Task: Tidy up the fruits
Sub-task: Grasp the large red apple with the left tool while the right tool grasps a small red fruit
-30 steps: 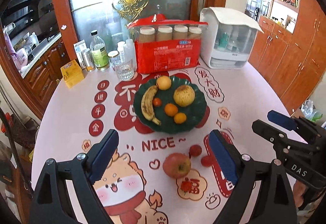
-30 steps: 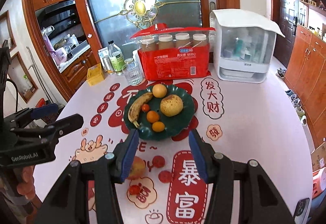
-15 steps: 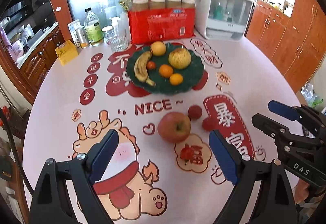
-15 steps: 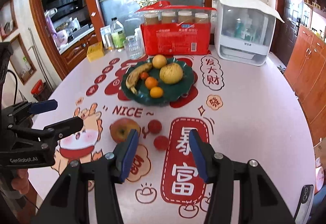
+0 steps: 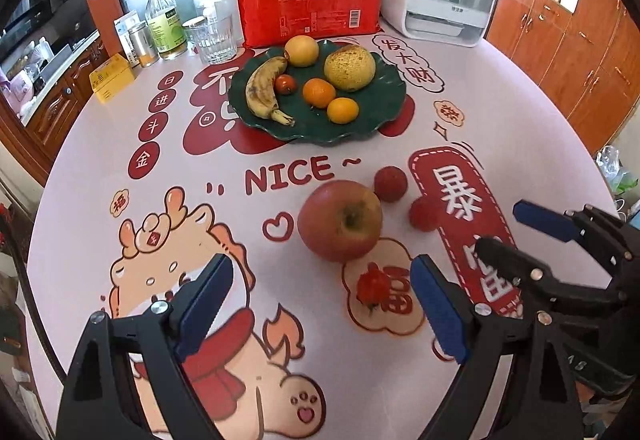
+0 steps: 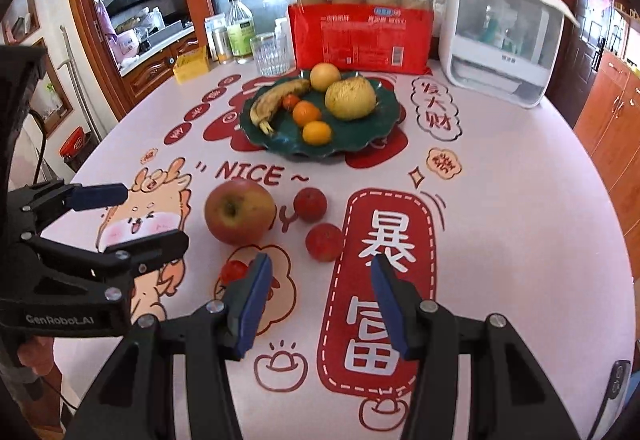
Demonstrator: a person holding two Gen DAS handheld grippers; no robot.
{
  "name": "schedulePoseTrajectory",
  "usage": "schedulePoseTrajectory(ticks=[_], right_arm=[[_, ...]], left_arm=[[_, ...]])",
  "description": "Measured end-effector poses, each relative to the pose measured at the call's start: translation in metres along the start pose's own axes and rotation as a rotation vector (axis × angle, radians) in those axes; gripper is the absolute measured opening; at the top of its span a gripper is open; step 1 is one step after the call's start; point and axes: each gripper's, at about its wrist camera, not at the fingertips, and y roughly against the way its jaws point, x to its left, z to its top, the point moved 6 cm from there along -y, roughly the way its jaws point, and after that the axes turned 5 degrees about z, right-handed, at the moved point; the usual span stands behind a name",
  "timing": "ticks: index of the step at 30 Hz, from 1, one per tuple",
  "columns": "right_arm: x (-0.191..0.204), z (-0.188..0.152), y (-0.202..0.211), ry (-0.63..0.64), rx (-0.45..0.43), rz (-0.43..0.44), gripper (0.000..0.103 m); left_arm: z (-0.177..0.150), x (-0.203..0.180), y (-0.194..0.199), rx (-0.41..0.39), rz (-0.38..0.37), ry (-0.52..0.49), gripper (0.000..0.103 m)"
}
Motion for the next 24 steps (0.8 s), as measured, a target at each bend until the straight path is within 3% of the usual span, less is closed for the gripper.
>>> schedulePoseTrajectory(ticks=[15,19,24], right_arm=[[-0.015,0.006,-0.079,-0.052,0.061,0.003,0.051],[-0.017,0.005,-0.088,-0.062,0.073,0.011,0.037],[-0.014,0.003,-0.09,-0.045,0.066,-0.006,0.035]], left_arm=[[0.021,-0.008,-0.068,0.105,-0.073,0.044,0.089],[0.021,-0.01,-0.078,0.122,-0.072,0.041,0.089],[0.018,-0.014,-0.09,0.159,-0.108,0.047,0.074]])
